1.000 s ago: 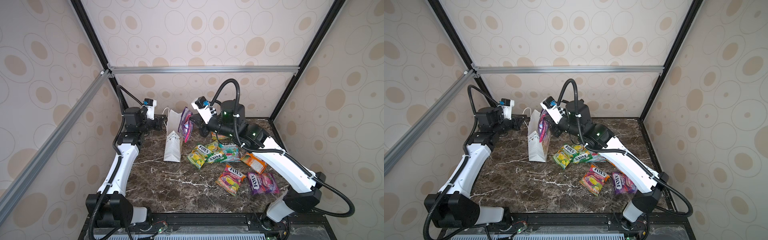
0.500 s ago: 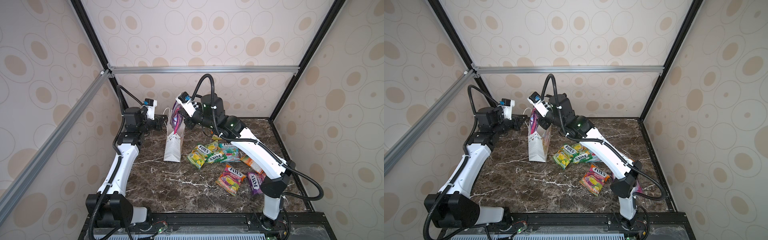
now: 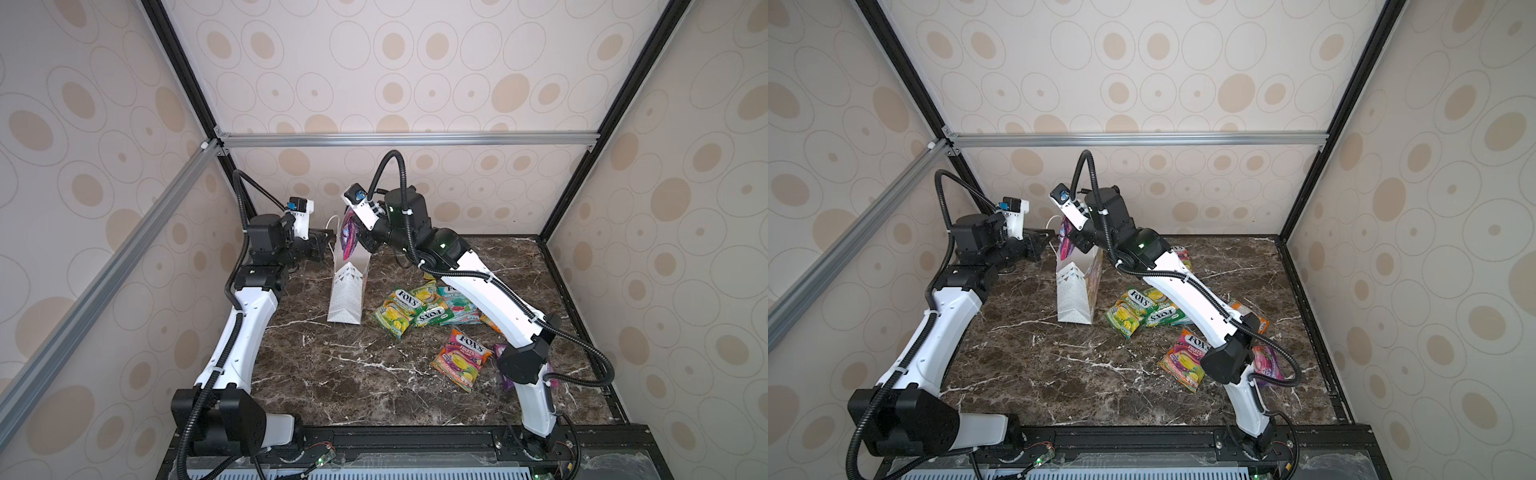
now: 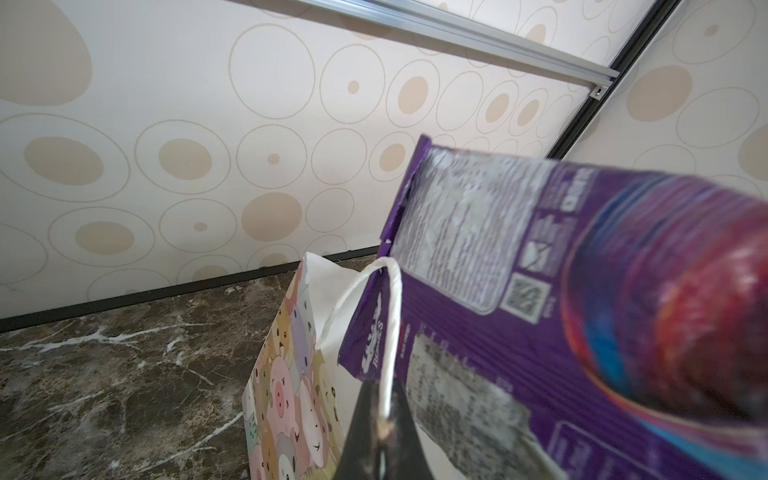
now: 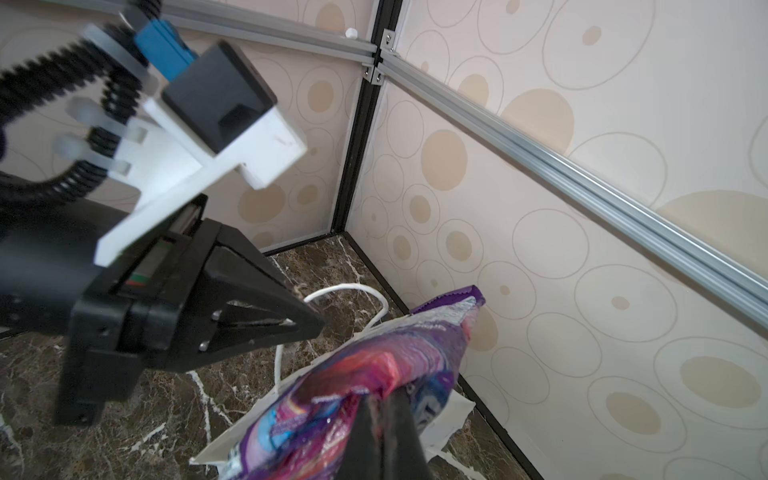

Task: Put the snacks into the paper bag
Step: 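Lower the purple packet into the bag and open the right gripper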

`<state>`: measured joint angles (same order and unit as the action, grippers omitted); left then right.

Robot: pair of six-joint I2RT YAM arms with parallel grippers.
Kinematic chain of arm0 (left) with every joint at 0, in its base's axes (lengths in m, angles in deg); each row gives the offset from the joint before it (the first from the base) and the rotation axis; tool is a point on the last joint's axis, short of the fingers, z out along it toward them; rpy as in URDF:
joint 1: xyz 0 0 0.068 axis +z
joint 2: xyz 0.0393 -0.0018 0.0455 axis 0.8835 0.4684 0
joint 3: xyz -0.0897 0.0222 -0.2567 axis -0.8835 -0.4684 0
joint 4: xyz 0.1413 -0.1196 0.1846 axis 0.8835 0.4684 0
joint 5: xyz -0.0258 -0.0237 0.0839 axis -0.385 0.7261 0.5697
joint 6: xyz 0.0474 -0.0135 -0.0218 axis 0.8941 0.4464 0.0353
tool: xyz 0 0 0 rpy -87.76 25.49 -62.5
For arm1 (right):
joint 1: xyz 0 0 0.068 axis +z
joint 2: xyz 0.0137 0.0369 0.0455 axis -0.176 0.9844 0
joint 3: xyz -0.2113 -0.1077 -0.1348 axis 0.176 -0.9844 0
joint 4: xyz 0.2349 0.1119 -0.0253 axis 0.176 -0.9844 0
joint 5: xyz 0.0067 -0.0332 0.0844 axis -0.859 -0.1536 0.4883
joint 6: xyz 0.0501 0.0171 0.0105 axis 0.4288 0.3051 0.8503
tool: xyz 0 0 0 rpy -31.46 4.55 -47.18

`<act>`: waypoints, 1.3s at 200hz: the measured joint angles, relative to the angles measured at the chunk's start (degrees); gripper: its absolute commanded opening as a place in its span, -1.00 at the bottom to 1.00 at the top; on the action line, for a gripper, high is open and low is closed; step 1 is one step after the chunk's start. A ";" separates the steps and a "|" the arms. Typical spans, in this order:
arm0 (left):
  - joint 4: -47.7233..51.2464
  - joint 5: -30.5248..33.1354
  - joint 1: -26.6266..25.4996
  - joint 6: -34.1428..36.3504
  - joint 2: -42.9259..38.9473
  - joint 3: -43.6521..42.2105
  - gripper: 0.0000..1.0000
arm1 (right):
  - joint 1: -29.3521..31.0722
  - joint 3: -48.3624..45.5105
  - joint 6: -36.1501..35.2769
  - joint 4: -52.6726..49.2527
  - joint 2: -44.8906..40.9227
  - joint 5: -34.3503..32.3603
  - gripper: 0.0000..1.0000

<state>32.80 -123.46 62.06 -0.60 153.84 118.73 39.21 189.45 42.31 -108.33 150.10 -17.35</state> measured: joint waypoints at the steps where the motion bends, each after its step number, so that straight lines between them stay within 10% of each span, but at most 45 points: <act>1: 0.00 0.00 0.00 0.00 0.00 0.00 -1.00 | -0.02 0.07 0.00 -0.02 0.11 0.00 -1.00; 260: 0.02 0.31 0.00 0.00 0.00 -0.02 -1.00 | -2.95 4.87 0.33 0.09 9.40 -1.42 -1.00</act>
<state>32.82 -123.15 62.06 -0.60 153.84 118.70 36.25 194.32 42.64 -108.24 159.50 -18.77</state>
